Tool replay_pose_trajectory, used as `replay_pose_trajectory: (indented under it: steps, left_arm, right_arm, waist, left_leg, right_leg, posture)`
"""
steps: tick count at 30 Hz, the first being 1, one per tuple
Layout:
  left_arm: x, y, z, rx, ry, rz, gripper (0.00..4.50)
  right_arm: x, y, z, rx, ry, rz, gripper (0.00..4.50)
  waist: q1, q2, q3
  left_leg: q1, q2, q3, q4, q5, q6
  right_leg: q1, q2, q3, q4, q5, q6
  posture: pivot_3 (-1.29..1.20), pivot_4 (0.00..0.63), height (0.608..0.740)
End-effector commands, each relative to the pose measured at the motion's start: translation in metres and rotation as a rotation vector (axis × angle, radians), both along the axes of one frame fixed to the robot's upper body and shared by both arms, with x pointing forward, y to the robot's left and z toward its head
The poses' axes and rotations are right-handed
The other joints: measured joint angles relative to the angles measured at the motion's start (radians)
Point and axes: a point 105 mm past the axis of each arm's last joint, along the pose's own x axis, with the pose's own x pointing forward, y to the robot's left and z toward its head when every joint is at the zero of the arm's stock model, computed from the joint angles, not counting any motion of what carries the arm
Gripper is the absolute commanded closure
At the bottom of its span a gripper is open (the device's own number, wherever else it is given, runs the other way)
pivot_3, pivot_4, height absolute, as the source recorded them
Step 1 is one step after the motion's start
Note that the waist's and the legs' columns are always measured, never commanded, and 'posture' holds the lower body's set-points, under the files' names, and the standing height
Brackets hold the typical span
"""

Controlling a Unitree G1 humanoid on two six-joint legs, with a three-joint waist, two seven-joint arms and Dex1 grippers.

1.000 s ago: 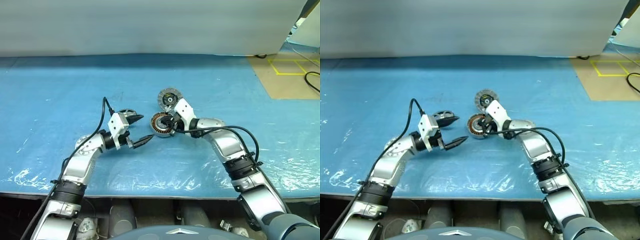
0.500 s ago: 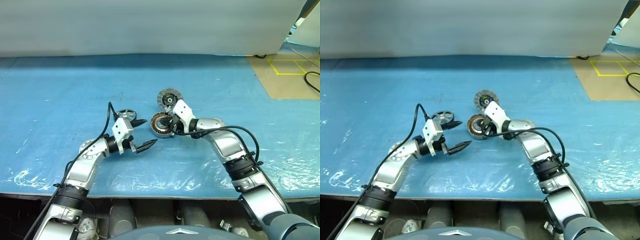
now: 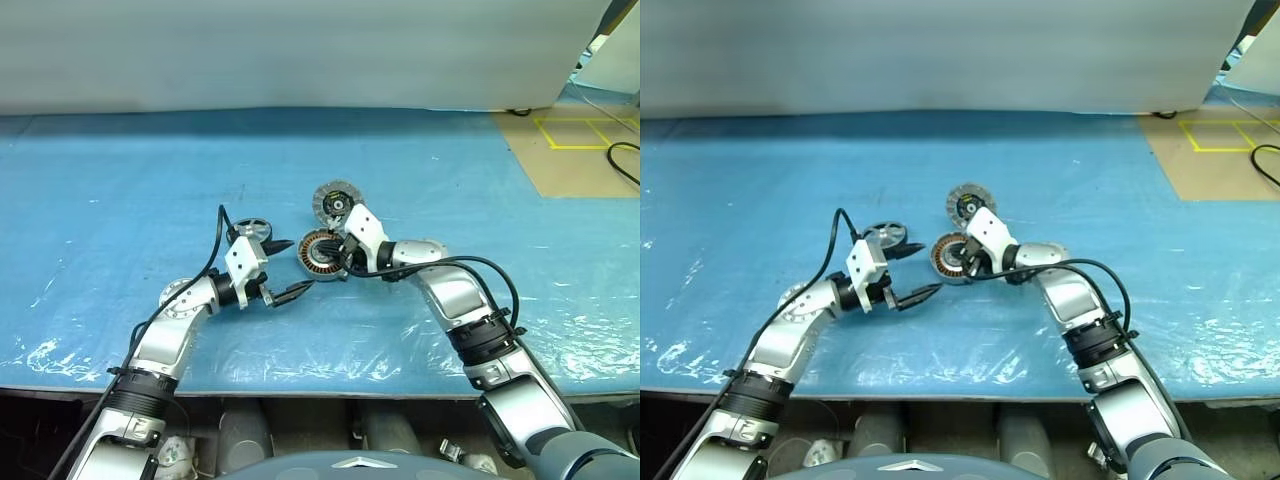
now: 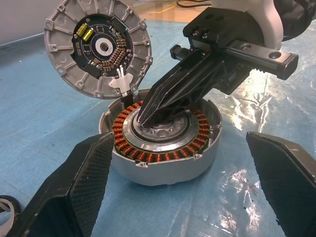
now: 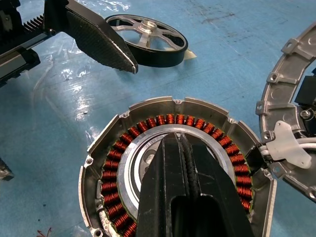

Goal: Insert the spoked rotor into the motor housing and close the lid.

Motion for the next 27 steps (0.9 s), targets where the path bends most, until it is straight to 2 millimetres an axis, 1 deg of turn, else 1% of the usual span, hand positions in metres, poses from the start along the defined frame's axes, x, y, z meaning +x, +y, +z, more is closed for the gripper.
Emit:
replay_pose_trajectory:
  steps: [1, 3, 6, 10, 22, 27]
  left_arm:
    - [-0.001, -0.003, 0.006, -0.004, -0.032, -0.013, 0.00]
    - [0.000, -0.003, 0.006, -0.004, -0.032, -0.012, 0.00]
    - [0.000, -0.003, 0.006, -0.002, -0.032, -0.012, 0.00]
    - [0.000, -0.003, 0.005, 0.001, -0.030, -0.013, 0.00]
    - [0.000, -0.003, 0.004, 0.005, -0.031, -0.009, 0.00]
    - [0.000, -0.004, 0.003, 0.006, -0.032, -0.007, 0.00]
  right_arm:
    - [-0.007, 0.006, 0.002, 0.034, 0.004, 0.039, 4.49]
    - [-0.007, 0.006, 0.002, 0.037, 0.007, 0.040, 4.49]
    - [-0.008, 0.004, -0.004, 0.001, -0.001, 0.047, 4.49]
    - [-0.009, 0.004, -0.004, 0.011, -0.004, 0.044, 4.49]
    - [-0.012, -0.006, -0.023, -0.189, -0.161, 0.134, 4.49]
    - [-0.013, -0.001, -0.020, -0.184, -0.194, 0.162, 4.49]
  waist:
    - [0.000, 0.000, 0.000]
    - [0.000, 0.000, 0.000]
    - [0.000, 0.000, 0.000]
    - [0.000, 0.000, 0.000]
    - [0.000, 0.000, 0.000]
    - [0.000, 0.000, 0.000]
  left_leg:
    - [0.000, 0.000, 0.000, 0.000, 0.000, 0.000]
    - [0.000, 0.000, 0.000, 0.000, 0.000, 0.000]
    - [0.000, 0.000, 0.000, 0.000, 0.000, 0.000]
    - [0.000, 0.000, 0.000, 0.000, 0.000, 0.000]
    - [0.000, 0.000, 0.000, 0.000, 0.000, 0.000]
    - [0.001, 0.000, 0.000, 0.000, 0.000, 0.000]
  right_leg:
    - [0.000, 0.000, 0.000, 0.000, 0.000, 0.000]
    - [0.000, 0.000, 0.000, 0.000, 0.000, 0.000]
    - [0.000, 0.000, 0.000, 0.000, 0.000, 0.000]
    - [0.000, 0.000, 0.000, 0.000, 0.000, 0.000]
    - [0.000, 0.000, 0.000, 0.000, 0.000, 0.000]
    - [0.001, 0.000, 0.000, 0.000, 0.000, 0.000]
  posture:
    - [0.00, 0.150, 0.740]
    - [0.00, 0.150, 0.740]
    - [0.00, 0.150, 0.740]
    - [0.00, 0.150, 0.740]
    - [0.00, 0.150, 0.740]
    - [0.00, 0.150, 0.740]
